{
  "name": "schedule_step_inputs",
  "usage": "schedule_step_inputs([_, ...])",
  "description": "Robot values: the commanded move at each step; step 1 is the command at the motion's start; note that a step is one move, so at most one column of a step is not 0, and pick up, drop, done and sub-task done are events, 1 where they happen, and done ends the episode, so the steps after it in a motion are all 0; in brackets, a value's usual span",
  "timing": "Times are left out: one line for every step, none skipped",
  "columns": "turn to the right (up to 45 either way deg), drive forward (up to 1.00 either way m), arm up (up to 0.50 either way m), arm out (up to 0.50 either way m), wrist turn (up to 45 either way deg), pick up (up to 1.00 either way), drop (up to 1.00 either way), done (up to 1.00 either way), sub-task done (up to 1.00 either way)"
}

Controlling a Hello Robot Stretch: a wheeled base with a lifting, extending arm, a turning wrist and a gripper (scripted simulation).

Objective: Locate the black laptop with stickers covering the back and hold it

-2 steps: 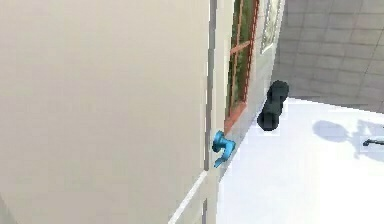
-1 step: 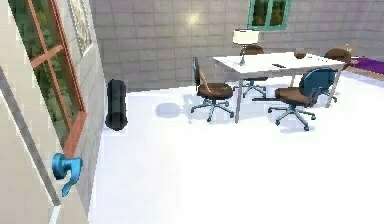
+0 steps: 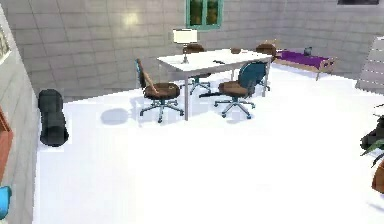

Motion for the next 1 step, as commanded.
schedule_step_inputs([0.0,0.35,0.00,0.00,0.0,0.00,0.00,0.00,0.00])
